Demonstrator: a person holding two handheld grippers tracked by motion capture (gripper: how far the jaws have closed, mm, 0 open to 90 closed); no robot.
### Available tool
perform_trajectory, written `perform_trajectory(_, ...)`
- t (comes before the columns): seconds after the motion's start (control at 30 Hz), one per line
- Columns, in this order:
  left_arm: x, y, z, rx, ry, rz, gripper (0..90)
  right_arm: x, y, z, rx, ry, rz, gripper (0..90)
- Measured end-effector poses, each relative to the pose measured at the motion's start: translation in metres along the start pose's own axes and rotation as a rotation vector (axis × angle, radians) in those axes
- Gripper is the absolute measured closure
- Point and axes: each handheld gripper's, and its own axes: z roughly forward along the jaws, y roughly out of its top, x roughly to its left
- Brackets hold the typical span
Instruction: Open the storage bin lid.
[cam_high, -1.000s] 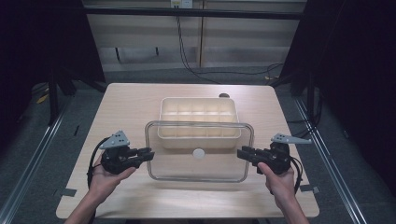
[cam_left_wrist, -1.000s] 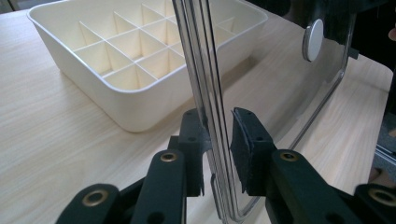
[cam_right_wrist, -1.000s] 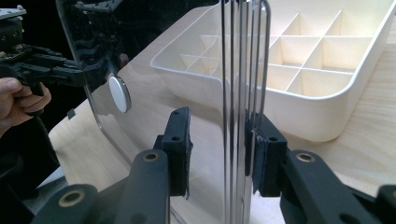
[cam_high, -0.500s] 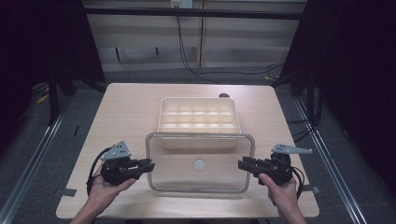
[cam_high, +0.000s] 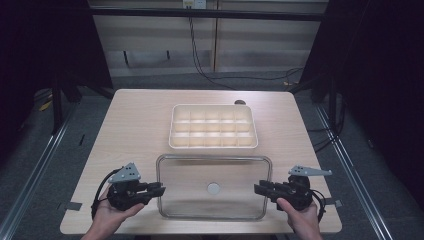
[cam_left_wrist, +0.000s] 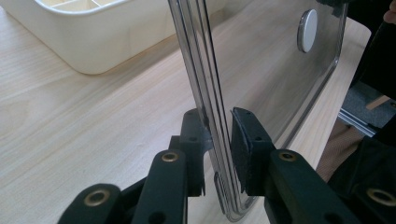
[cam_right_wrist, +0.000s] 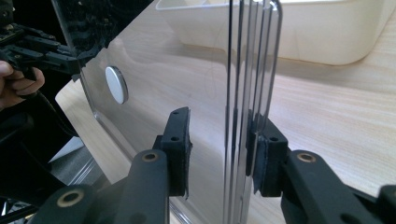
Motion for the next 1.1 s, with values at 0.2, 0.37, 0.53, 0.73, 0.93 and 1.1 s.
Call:
perform_trajectory(0.2, 0.000, -0.003, 0.004, 0.027, 0.002, 0.009, 74.4, -0.001, -0.003, 0.003, 0.019, -0.010, 0.005, 63.3)
perform_trajectory(0.37, 0.004, -0.003, 0.008, 0.046, 0.014, 0.007, 71.0, -0.004, -0.002, 0.009, 0.030, -0.019, 0.013, 62.7)
perform_trajectory(0.53, 0.009, -0.003, 0.014, 0.061, 0.014, -0.002, 69.2, -0.012, 0.005, 0.019, 0.071, -0.036, 0.016, 60.6)
perform_trajectory(0.73, 0.018, 0.000, 0.021, 0.089, -0.009, -0.024, 67.3, -0.019, 0.006, 0.027, 0.075, -0.045, 0.032, 57.2)
perform_trajectory(0.93, 0.028, 0.002, 0.030, 0.115, -0.024, -0.052, 65.7, -0.029, 0.010, 0.037, 0.102, -0.052, 0.057, 55.2)
perform_trajectory(1.1, 0.033, 0.002, 0.036, 0.133, -0.027, -0.065, 64.4, -0.033, 0.008, 0.042, 0.102, -0.054, 0.074, 53.8)
